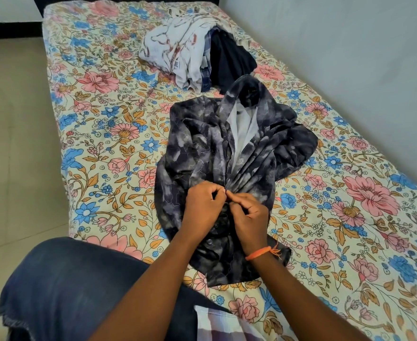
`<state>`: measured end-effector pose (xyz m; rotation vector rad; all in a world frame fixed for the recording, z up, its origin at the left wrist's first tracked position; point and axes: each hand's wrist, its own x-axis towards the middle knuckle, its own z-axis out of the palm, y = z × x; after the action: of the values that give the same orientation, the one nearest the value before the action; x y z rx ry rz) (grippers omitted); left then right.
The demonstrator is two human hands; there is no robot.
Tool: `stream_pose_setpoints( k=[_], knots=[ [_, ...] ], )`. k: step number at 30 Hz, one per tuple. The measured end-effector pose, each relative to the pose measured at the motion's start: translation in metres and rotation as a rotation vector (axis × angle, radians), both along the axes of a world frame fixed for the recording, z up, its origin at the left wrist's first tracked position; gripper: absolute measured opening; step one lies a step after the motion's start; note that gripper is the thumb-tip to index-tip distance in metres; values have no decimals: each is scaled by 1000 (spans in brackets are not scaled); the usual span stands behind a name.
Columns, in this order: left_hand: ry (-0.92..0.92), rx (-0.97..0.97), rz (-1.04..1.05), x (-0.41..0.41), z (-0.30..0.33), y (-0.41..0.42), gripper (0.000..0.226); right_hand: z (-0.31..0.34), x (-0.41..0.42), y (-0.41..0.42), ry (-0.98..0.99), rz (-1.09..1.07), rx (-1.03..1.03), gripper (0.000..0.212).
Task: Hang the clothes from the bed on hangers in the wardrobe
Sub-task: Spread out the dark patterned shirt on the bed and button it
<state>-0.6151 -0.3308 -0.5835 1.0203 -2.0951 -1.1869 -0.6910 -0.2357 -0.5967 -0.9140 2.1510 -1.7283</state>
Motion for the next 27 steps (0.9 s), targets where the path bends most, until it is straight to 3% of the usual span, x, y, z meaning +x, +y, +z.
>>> stream_pose_setpoints(
  k=[10,16,27],
  knots=[
    [-47,55,-7,-3,2,0,15,0,-9,-7,-414,-93,3,5],
    [18,193,7,-2,-1,0,11,3,-17,-6,-520,-16,15,8],
    [45,187,31,-1,4,6,17,6,-22,-8,-567,-4,42,9]
  ],
)
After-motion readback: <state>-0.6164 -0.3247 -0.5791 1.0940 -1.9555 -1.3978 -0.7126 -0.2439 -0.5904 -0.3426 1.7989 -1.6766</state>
